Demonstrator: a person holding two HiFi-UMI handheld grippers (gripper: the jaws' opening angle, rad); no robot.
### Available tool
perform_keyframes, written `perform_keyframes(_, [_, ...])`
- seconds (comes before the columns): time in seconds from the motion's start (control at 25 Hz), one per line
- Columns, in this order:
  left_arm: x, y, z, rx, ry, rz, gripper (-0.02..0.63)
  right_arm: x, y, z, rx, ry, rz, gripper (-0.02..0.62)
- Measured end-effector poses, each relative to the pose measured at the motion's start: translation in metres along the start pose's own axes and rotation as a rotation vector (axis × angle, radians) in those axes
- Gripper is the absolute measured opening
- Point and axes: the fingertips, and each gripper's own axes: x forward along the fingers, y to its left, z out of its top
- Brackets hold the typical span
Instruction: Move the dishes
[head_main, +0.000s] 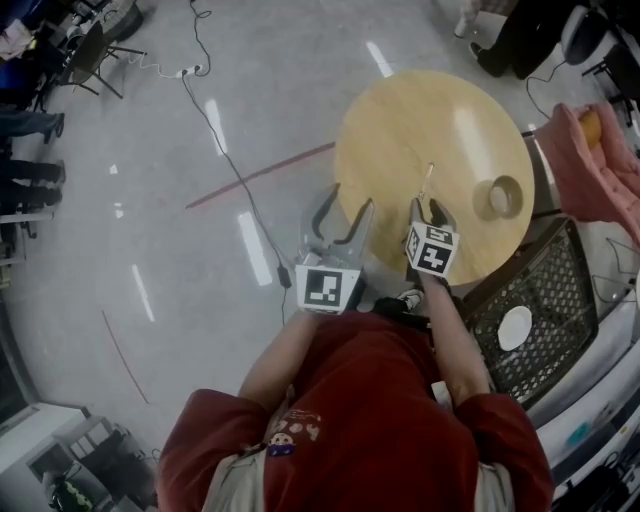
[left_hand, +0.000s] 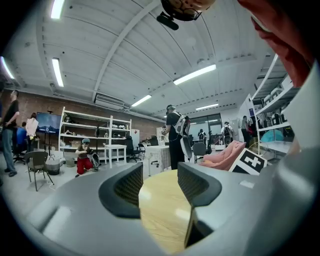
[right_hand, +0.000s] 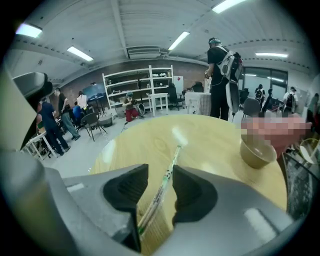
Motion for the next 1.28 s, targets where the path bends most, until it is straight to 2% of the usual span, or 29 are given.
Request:
perform_keyframes(0.16, [-0.002, 0.009, -0.002, 0.006, -0.003, 0.017, 0.225, 0.012, 0.003, -0.012, -0.019, 0.055, -0.014, 0.152])
perform_keyframes(0.64, [0.003, 0.02, -0.002, 0.006, 0.001, 0.021, 0.225, 0.028, 0.004, -0.034, 0.038, 0.216, -0.029, 0.152])
perform_keyframes(0.96, [0.008, 0.016, 0.0, 0.009, -0.01, 0.002, 0.225, 0.027, 0.006, -0.034, 0.026, 0.196, -0.03, 0.15])
perform_keyframes(1.28, [0.01, 0.013, -0.002, 0.008, 0.001, -0.008, 0.225, 0.03, 0.013, -0.033, -0.011, 0.198, 0.004, 0.093])
